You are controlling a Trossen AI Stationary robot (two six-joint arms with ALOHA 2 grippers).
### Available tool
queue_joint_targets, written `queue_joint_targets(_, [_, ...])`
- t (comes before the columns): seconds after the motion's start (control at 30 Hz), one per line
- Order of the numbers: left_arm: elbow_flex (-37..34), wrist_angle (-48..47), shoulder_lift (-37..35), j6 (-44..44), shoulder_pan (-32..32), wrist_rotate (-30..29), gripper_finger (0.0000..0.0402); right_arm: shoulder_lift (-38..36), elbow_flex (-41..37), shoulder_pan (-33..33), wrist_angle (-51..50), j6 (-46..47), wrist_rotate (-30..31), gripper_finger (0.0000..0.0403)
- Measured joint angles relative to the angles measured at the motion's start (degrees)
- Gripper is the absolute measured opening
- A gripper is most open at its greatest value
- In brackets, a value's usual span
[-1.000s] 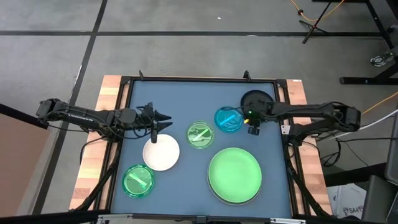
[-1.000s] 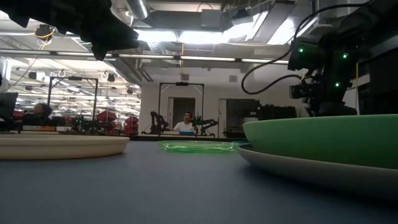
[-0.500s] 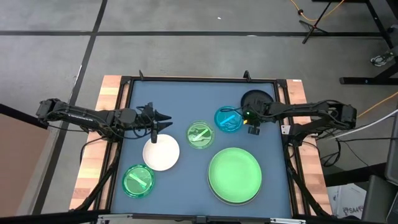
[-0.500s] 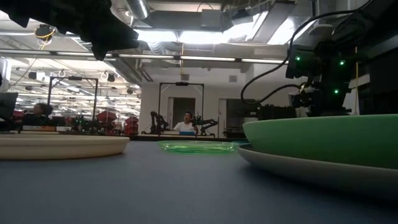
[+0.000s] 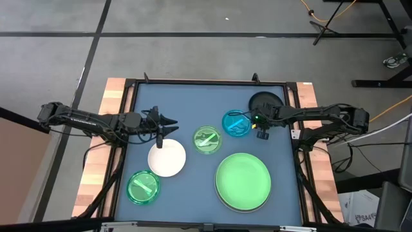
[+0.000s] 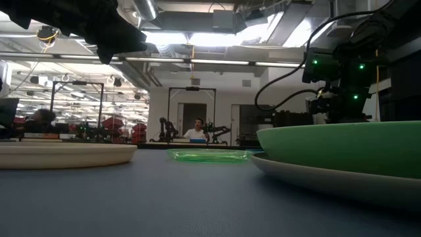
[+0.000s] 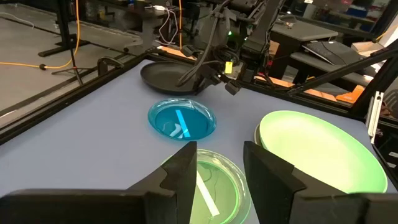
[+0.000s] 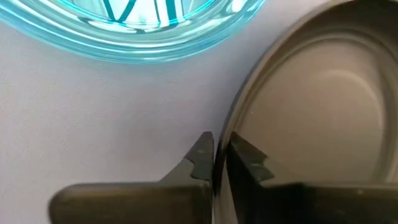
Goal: Stack plastic plates
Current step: Stack the black plate on top of the green plate
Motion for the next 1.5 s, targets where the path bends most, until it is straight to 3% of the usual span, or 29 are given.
queue_joint_targets(0.17, [0.0, 0.0, 0.0, 0.0, 0.0, 0.0, 0.0125, 0.0, 0.0, 0.0, 0.0, 0.0, 0.2, 0.0004])
queue_joint_targets(1.23, [0.0, 0.0, 0.0, 0.0, 0.0, 0.0, 0.0125, 0.0, 0.0, 0.0, -0.2, -1.2, 1.5, 0.0])
queue_joint_targets(1.5, [0.0, 0.0, 0.0, 0.0, 0.0, 0.0, 0.0125, 0.0, 3.9, 0.0, -7.5, -2.1, 3.4, 0.0])
